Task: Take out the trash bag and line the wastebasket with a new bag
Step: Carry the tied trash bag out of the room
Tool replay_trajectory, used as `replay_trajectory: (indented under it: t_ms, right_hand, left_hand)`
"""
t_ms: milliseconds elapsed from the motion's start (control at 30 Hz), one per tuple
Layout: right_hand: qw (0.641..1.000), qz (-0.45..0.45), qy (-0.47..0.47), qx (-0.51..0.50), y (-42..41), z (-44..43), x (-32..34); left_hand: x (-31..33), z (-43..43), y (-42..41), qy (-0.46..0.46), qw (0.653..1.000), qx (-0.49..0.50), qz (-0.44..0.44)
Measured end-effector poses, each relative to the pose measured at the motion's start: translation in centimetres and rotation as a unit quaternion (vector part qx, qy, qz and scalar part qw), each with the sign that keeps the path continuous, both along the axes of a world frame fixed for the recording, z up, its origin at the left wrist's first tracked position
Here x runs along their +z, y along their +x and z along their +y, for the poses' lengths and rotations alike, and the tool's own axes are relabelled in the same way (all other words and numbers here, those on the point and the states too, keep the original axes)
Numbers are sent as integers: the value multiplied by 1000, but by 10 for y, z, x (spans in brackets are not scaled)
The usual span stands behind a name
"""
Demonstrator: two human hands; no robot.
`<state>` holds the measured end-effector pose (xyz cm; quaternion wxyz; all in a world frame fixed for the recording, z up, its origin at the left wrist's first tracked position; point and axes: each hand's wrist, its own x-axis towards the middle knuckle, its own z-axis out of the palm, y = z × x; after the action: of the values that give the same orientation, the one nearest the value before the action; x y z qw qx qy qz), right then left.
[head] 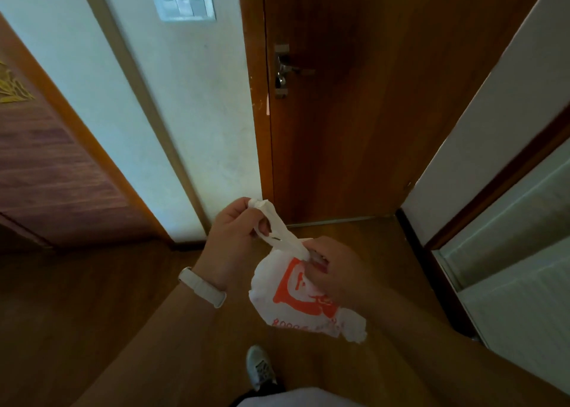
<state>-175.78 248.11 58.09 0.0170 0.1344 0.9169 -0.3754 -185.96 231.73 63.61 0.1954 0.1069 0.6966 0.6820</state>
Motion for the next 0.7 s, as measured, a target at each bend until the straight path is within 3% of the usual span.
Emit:
replay_trajectory:
  t_ms: [400,700]
  right_hand:
    - [996,9,69,60,-176,-13,-4]
    - [983,43,86,159,-282,2,-44]
  left_hand:
    - [-9,-16,-175,60,998,-29,-15]
    - [-34,-26,-264,52,998,26,-33]
